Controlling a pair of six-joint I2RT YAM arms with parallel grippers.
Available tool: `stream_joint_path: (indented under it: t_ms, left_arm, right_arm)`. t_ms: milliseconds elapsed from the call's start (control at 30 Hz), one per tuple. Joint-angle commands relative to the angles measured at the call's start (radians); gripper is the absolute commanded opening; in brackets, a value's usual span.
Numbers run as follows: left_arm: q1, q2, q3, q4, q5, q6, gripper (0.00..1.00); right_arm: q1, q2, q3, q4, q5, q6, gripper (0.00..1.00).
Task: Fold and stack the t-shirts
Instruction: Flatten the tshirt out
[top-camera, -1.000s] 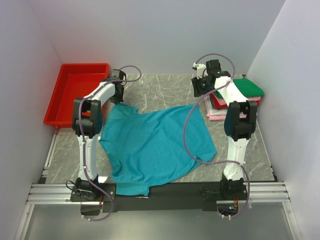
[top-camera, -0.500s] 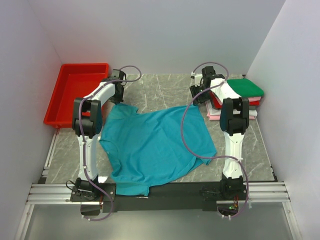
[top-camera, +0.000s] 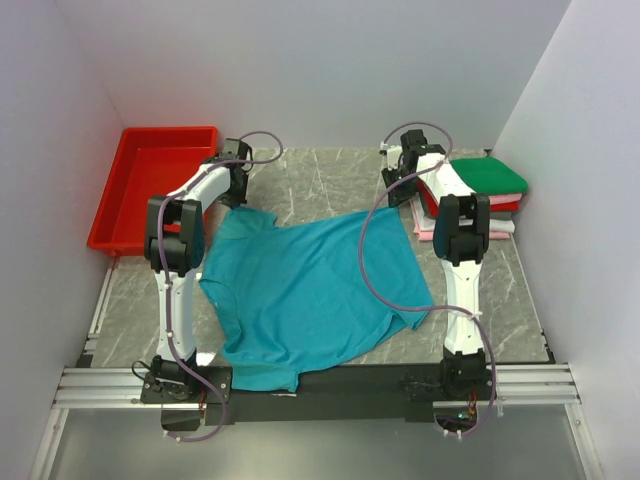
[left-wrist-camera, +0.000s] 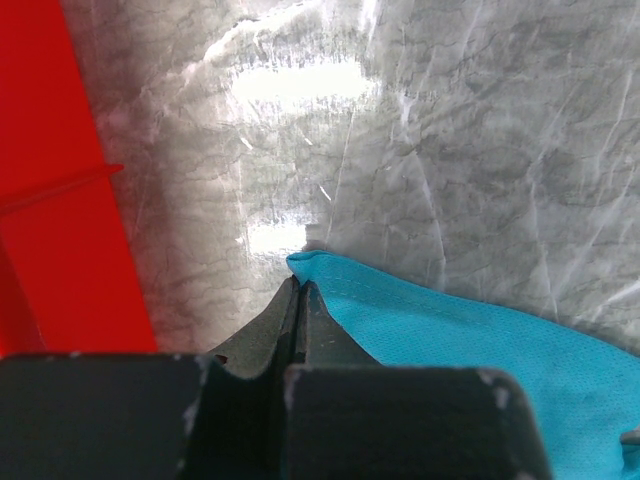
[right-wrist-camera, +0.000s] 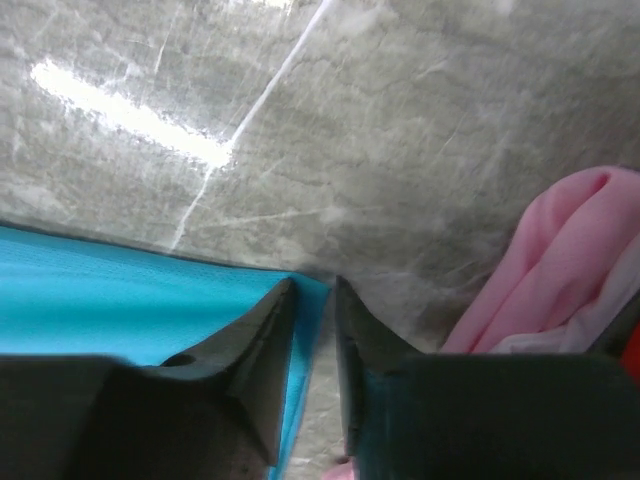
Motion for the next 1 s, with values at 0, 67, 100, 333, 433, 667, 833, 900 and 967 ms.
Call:
stream_joint_path:
  t_ms: [0, 67, 100, 333, 433, 667, 833, 900, 967]
  left_arm:
    - [0.0, -0.045, 0.011, 0.005, 0.021, -0.009, 0.0]
    - [0.0, -0.043, 0.016, 0.003, 0.021, -0.011, 0.0]
    - [0.001, -0.043, 0.014, 0.002, 0.021, -0.011, 0.0]
    - [0.001, -0.053, 0.004, 0.012, 0.018, -0.011, 0.0]
    - [0.003, -0.057, 0.001, 0.014, 0.018, -0.014, 0.0]
    - [0.009, -0.068, 0.001, 0.022, 0.021, -0.014, 0.0]
    - [0.01, -0.063, 0.005, 0.017, 0.023, -0.015, 0.0]
    - [0.01, -0.068, 0.002, 0.022, 0.023, -0.015, 0.0]
    - [0.012, -0.074, -0.002, 0.025, 0.021, -0.017, 0.0]
  right_arm:
    - [-0.001, 0.002, 0.018, -0.037, -0.011, -0.002, 0.27]
    - [-0.003, 0.003, 0.021, -0.039, -0.022, -0.005, 0.16]
    - [-0.003, 0.002, 0.023, -0.036, -0.029, -0.007, 0.11]
    - [-0.003, -0.05, 0.034, 0.041, -0.055, 0.002, 0.0]
    - [-0.003, -0.083, 0.049, 0.062, -0.066, -0.001, 0.0]
    - [-0.006, -0.167, 0.0, 0.113, -0.115, -0.017, 0.0]
    - [-0.006, -0.21, -0.051, 0.159, -0.14, -0.019, 0.0]
    - [-0.006, -0.215, -0.054, 0.162, -0.147, -0.022, 0.0]
    - [-0.007, -0.222, -0.06, 0.17, -0.149, -0.019, 0.0]
